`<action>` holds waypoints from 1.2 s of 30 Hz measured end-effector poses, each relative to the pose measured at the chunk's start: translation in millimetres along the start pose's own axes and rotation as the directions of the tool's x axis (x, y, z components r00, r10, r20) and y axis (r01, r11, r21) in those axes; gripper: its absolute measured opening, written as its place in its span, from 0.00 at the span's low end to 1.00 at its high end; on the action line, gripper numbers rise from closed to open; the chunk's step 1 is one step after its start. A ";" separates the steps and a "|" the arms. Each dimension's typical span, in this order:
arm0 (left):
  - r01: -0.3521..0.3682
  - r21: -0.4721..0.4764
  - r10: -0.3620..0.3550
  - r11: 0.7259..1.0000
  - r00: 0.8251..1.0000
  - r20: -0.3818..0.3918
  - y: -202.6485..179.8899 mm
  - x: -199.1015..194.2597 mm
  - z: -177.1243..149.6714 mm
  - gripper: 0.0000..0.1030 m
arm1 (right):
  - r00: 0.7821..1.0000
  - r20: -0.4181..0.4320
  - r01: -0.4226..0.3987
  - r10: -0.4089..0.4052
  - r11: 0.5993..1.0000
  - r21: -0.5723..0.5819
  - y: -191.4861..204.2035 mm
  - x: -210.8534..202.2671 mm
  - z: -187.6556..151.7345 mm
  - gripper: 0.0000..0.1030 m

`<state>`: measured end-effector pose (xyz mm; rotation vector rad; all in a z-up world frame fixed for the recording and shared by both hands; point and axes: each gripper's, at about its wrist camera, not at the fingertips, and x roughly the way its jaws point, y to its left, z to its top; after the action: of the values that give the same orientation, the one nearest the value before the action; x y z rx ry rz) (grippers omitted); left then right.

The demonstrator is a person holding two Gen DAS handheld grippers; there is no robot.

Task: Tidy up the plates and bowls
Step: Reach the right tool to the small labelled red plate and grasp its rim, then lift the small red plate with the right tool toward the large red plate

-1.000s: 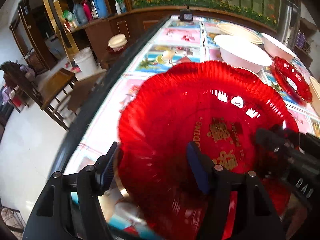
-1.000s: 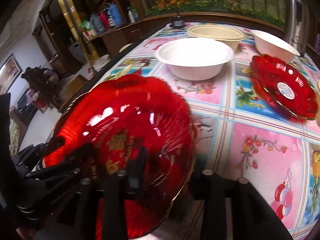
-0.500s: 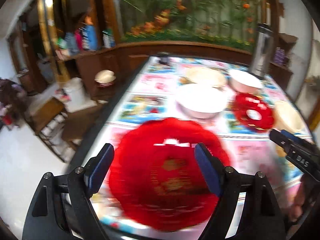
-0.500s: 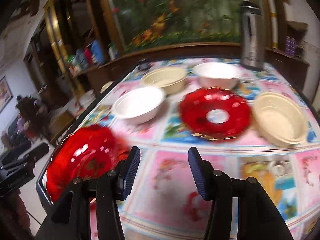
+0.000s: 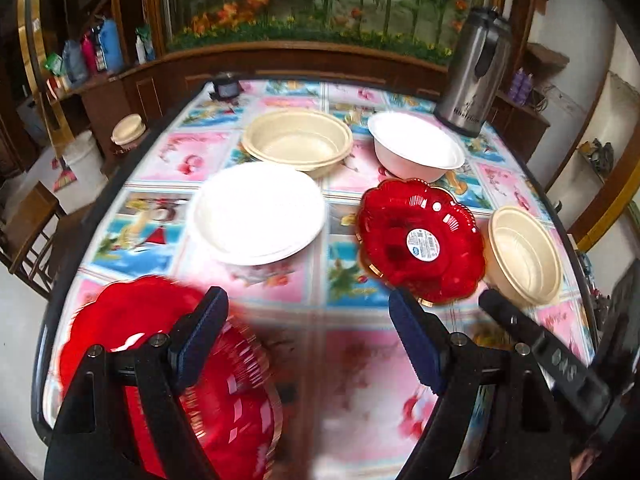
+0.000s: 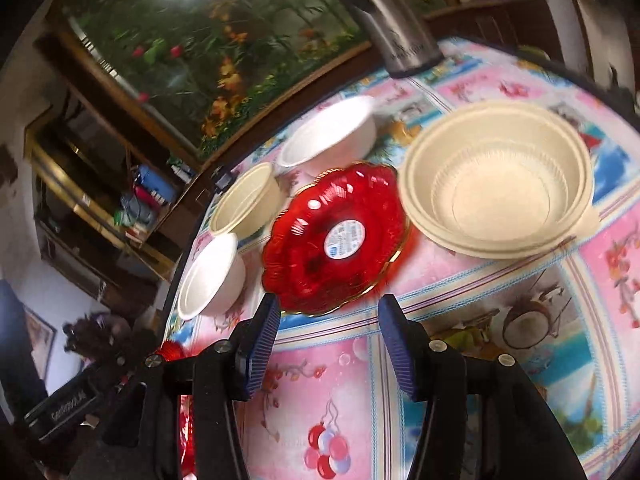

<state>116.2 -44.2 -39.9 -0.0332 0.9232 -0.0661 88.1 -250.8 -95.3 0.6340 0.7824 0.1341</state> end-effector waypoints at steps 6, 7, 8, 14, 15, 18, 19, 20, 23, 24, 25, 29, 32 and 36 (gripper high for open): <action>0.092 -0.084 -0.106 0.992 0.976 -0.190 -20.1 51.2 19.2 0.81 | 0.999 -0.039 -0.028 0.035 0.986 0.164 -34.5 22.2 6.2 0.53; 0.087 -0.097 -0.106 0.991 0.972 -0.208 -21.9 56.9 20.6 0.80 | 0.998 -0.047 -0.042 0.052 0.980 0.194 -40.2 24.8 7.9 0.53; 0.083 -0.115 -0.106 0.990 0.970 -0.218 -21.6 61.8 21.8 0.80 | 0.997 -0.051 -0.048 0.060 0.977 0.209 -43.6 27.1 8.4 0.53; 0.082 -0.203 -0.137 0.976 0.952 -0.274 -19.1 89.1 26.5 0.80 | 0.993 -0.079 -0.062 0.086 0.961 0.268 -56.7 42.9 13.2 0.54; 0.080 -0.210 -0.139 0.974 0.950 -0.281 -19.0 93.1 27.7 0.80 | 0.993 -0.078 -0.062 0.087 0.960 0.274 -56.9 43.6 13.8 0.54; 0.073 -0.221 -0.139 0.973 0.943 -0.301 -20.3 104.6 30.7 0.80 | 0.991 -0.077 -0.078 0.105 0.952 0.295 -58.6 47.1 17.5 0.57; 0.074 -0.223 -0.143 0.972 0.940 -0.311 -21.3 108.5 31.6 0.80 | 0.992 -0.070 -0.082 0.108 0.950 0.301 -58.8 47.7 18.8 0.59; 0.075 -0.224 -0.147 0.972 0.935 -0.322 -23.1 112.5 31.6 0.80 | 0.991 -0.067 -0.086 0.112 0.949 0.305 -58.6 48.8 20.1 0.59; 0.075 -0.215 -0.143 0.974 0.936 -0.322 -28.5 117.9 33.5 0.80 | 0.991 -0.056 -0.098 0.122 0.943 0.319 -58.9 52.1 24.2 0.59; 0.083 -0.209 -0.148 0.974 0.936 -0.319 -31.4 119.3 33.6 0.80 | 0.991 -0.057 -0.097 0.122 0.942 0.321 -58.9 52.3 25.8 0.59; 0.091 -0.202 -0.154 0.975 0.935 -0.319 -34.0 121.3 34.1 0.80 | 0.991 -0.055 -0.096 0.120 0.943 0.319 -58.6 53.2 26.7 0.59; 0.083 -0.151 -0.127 0.985 0.943 -0.309 -41.8 128.9 33.4 0.61 | 0.994 -0.065 -0.065 0.088 0.952 0.299 -55.6 58.6 28.7 0.35; 0.109 -0.122 -0.142 0.986 0.942 -0.305 -45.4 129.1 35.5 0.34 | 0.990 -0.106 -0.053 0.090 0.947 0.317 -59.0 71.9 29.2 0.10; 0.091 -0.087 -0.114 0.992 0.948 -0.299 -43.9 126.2 32.0 0.25 | 0.990 -0.104 -0.056 0.093 0.947 0.315 -58.3 71.3 29.4 0.11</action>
<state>215.7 -97.0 -118.5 -0.1420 1.2313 -0.1371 152.4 -287.9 -157.2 0.9636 0.9029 0.1186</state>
